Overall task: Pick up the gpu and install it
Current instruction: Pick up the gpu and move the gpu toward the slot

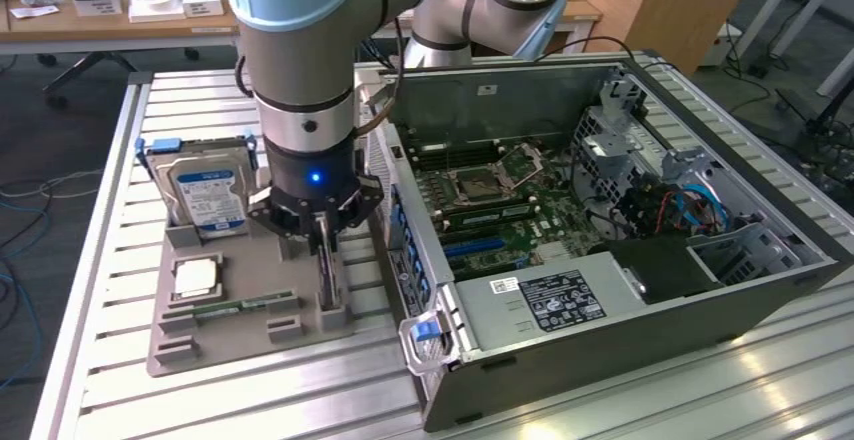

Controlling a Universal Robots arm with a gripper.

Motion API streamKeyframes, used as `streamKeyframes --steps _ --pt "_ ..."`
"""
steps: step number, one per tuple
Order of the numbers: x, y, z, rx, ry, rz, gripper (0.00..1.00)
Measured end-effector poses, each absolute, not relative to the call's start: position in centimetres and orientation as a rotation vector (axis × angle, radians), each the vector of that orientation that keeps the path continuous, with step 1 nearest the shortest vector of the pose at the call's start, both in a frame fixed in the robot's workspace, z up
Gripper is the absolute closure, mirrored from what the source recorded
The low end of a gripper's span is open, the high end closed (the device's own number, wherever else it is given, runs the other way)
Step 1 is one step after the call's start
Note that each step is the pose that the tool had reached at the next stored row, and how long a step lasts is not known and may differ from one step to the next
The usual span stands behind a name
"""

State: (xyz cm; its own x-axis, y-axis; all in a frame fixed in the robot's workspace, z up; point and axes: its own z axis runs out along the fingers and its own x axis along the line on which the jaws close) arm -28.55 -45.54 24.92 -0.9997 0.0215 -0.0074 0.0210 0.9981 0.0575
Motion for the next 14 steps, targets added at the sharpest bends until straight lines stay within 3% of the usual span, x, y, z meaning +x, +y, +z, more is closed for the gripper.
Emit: streamKeyframes --steps 14 --pt "-28.6 -45.5 30.2 0.033 3.132 0.090 0.73"
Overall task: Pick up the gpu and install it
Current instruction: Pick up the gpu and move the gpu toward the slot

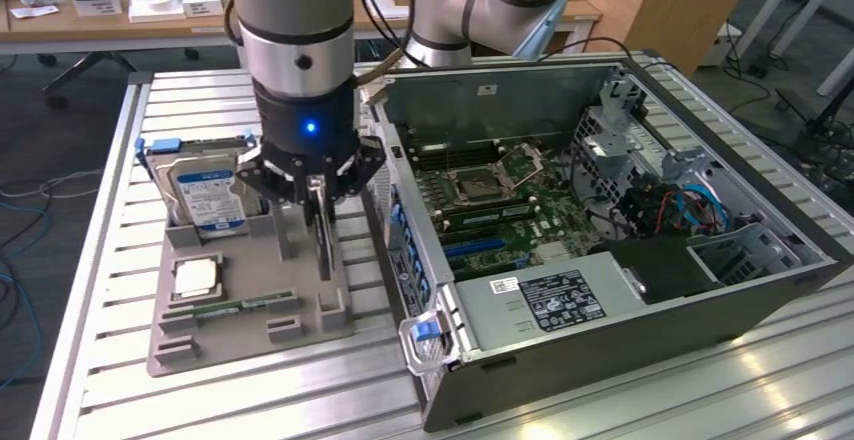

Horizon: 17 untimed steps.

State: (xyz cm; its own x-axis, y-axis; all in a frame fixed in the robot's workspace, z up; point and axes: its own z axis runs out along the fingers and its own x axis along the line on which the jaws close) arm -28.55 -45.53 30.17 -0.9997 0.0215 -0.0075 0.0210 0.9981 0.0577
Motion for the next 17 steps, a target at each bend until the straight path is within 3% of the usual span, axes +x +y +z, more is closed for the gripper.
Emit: streamKeyframes --steps 12,17 --pt "-28.5 -45.5 33.5 0.033 3.132 0.090 0.73" --pt "-28.5 -45.5 33.6 0.033 3.132 0.091 0.73"
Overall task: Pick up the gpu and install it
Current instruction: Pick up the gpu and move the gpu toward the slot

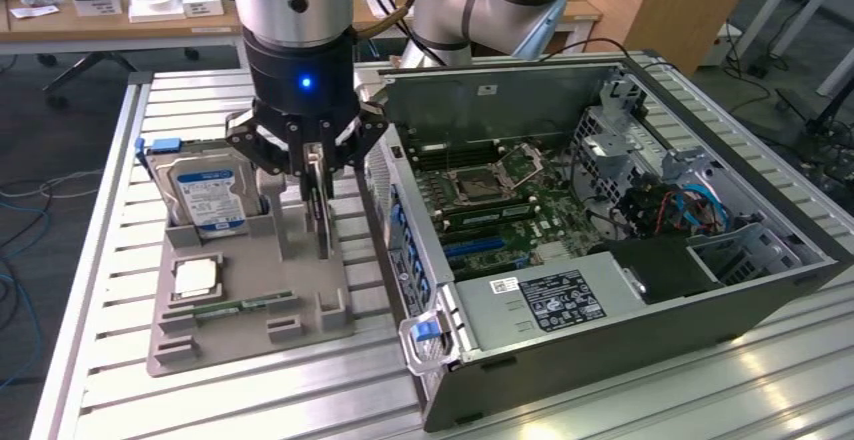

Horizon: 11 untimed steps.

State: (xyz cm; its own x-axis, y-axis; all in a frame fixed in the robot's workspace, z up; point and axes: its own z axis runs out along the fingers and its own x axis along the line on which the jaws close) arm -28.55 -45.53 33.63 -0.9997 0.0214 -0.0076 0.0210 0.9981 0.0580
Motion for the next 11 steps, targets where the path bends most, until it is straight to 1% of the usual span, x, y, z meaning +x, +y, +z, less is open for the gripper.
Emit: streamKeyframes --steps 11 --pt "-28.55 -45.54 34.31 0.033 3.132 0.090 0.73"
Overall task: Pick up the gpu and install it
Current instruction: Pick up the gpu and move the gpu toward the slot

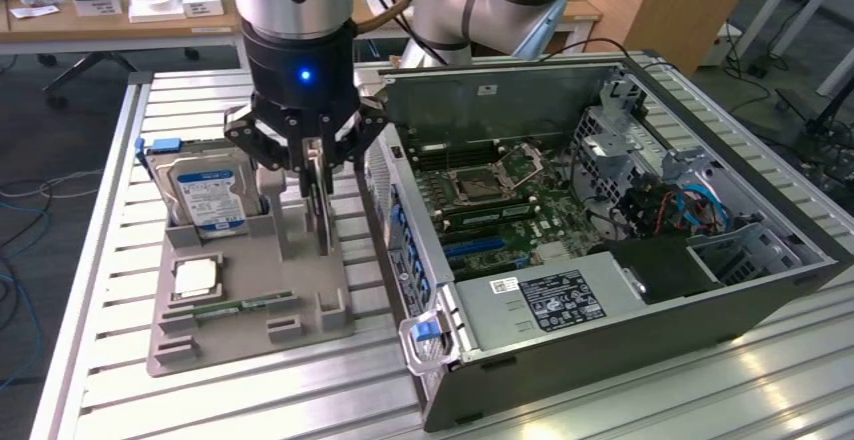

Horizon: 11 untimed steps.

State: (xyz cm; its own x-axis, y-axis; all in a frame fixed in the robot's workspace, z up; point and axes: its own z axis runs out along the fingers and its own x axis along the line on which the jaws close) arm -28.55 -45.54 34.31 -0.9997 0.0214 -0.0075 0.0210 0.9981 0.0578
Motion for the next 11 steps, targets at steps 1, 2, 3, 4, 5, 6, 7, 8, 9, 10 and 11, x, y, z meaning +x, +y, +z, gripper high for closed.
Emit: streamKeyframes --steps 1,2,3,4,5,6,7,8,9,10,11 --pt "-28.6 -45.5 34.5 0.033 3.132 0.090 0.73" --pt "-28.5 -45.5 34.7 0.033 3.132 0.091 0.73" --pt "-28.5 -45.5 34.9 0.033 3.132 0.091 0.73" --pt "-28.5 -45.5 35.1 0.033 3.132 0.091 0.73" --pt "-28.6 -45.5 35.4 0.033 3.132 0.090 0.73" --pt "-28.5 -45.5 35.6 0.033 3.132 0.091 0.73" --pt "-28.6 -45.5 35.9 0.033 3.132 0.091 0.73" --pt "-28.5 -45.5 36.1 0.033 3.132 0.091 0.73" --pt "-28.5 -45.5 36.3 0.033 3.132 0.090 0.73" --pt "-28.5 -45.5 36.5 0.033 3.132 0.091 0.73" --pt "-28.5 -45.5 36.7 0.033 3.132 0.091 0.73"
